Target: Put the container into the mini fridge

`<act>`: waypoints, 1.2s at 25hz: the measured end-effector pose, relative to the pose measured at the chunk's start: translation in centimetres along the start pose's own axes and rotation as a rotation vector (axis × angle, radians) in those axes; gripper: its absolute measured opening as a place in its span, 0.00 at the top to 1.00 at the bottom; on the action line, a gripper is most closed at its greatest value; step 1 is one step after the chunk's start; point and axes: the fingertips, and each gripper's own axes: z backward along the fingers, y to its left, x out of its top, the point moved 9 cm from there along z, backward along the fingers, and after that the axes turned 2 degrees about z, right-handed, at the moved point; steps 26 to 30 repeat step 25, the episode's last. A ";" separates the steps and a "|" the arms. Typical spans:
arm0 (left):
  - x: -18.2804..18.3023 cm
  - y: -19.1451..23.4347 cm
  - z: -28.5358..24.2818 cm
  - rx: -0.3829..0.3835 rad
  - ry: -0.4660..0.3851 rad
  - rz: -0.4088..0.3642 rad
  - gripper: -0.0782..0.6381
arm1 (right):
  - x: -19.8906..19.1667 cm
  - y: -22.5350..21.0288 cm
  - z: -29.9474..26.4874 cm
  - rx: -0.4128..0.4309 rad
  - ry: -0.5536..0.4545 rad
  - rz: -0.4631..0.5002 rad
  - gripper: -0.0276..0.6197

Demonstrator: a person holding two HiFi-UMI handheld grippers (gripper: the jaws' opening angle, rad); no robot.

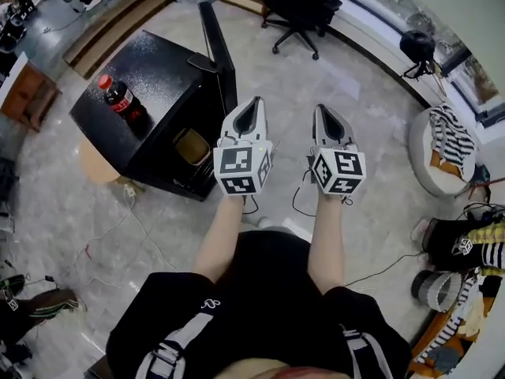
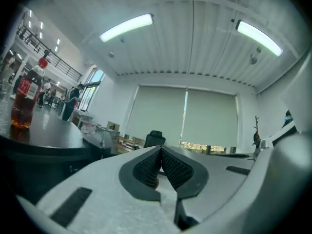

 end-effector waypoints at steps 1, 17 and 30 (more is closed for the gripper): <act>0.5 -0.7 -0.5 -0.018 -0.009 -0.014 0.88 | 0.5 -0.6 0.5 -0.017 -0.012 -0.001 0.94; 3.2 -7.7 -4.0 -0.182 -0.045 -0.185 0.88 | 4.6 -5.0 2.8 -0.107 -0.107 0.052 0.94; 3.0 -8.1 -5.2 -0.179 -0.044 -0.213 0.88 | 4.7 -6.4 1.6 -0.098 -0.118 0.045 0.94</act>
